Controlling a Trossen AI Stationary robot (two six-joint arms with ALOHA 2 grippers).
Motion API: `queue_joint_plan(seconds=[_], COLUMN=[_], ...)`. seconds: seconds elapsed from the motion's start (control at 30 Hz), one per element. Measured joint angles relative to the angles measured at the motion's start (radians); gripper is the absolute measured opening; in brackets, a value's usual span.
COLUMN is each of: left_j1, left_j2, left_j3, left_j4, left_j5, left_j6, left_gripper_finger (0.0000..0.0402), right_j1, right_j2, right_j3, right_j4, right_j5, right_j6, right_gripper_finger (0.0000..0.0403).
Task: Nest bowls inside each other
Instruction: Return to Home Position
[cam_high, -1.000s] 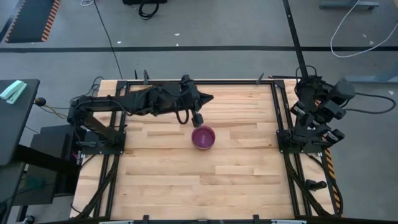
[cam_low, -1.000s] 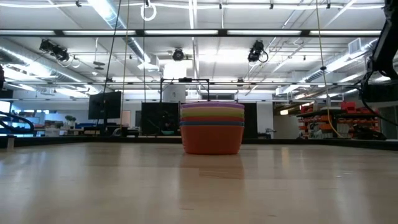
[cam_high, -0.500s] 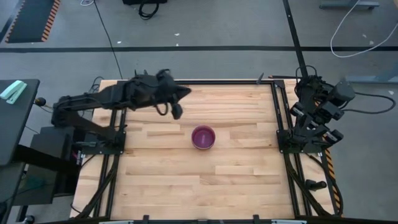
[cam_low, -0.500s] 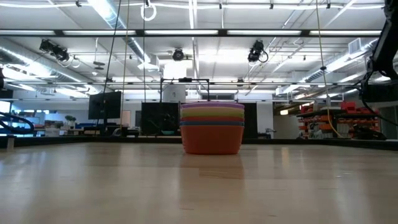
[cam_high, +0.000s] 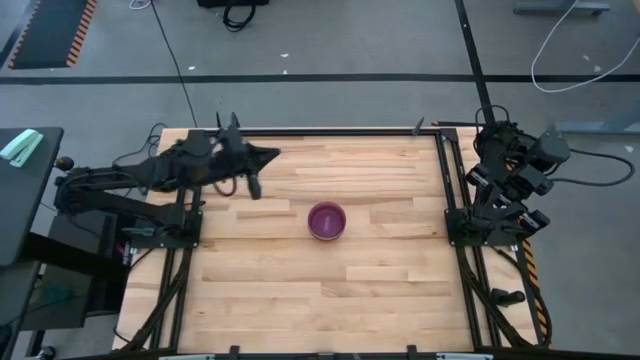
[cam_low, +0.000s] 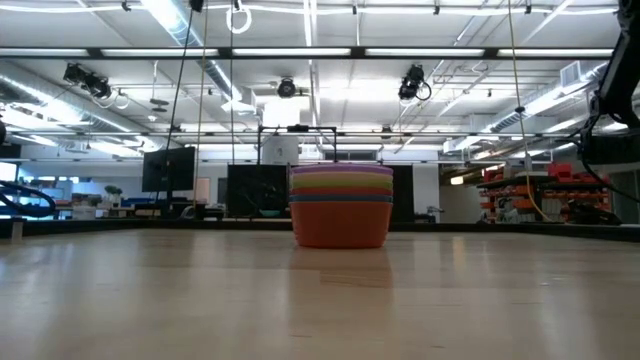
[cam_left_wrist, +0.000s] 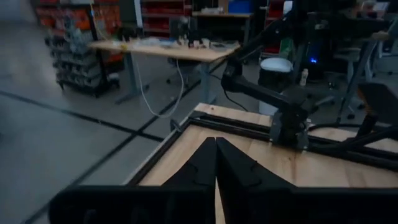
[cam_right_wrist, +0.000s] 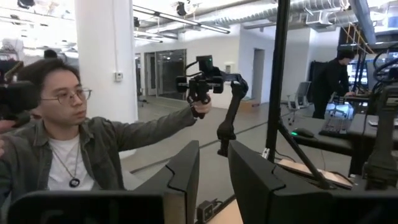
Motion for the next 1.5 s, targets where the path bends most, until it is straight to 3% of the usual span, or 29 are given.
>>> queue_joint_plan(seconds=[0.27,0.47,0.77,0.9,1.03,1.27,1.5], left_j1=[-0.007,-0.009,-0.011,-0.028,-0.044,-0.057,-0.057], left_j2=[-0.179,-0.256,-0.278,-0.285,-0.306,-0.341,-0.363], left_j3=[-0.199,-0.298,-0.375,-0.421,-0.471,-0.586,-0.656], left_j4=[0.116,0.179,0.222,0.331,0.488,0.693,0.8], left_j5=[0.013,0.018,0.02,0.077,0.137,0.228,0.228], left_j6=[0.01,0.012,0.012,0.041,0.089,0.094,0.098], left_gripper_finger=[0.003,0.0015,0.002,0.0026,0.0017,0.0012,0.0021], right_j1=[0.0,0.0,0.0,0.0,0.0,0.0,0.0], right_j2=[0.0,0.0,0.002,0.002,0.002,0.002,0.002], right_j3=[-0.003,-0.119,-0.325,-0.427,-0.481,-0.568,-0.623], right_j4=[0.04,0.215,0.685,0.894,0.994,1.164,1.247], right_j5=[0.025,0.01,-0.156,-0.226,-0.308,-0.346,-0.369], right_j6=[-0.059,-0.123,-0.234,-0.277,-0.271,-0.291,-0.308], right_gripper_finger=[0.0094,0.0094,0.0094,0.0094,0.0094,0.0094,0.0094])
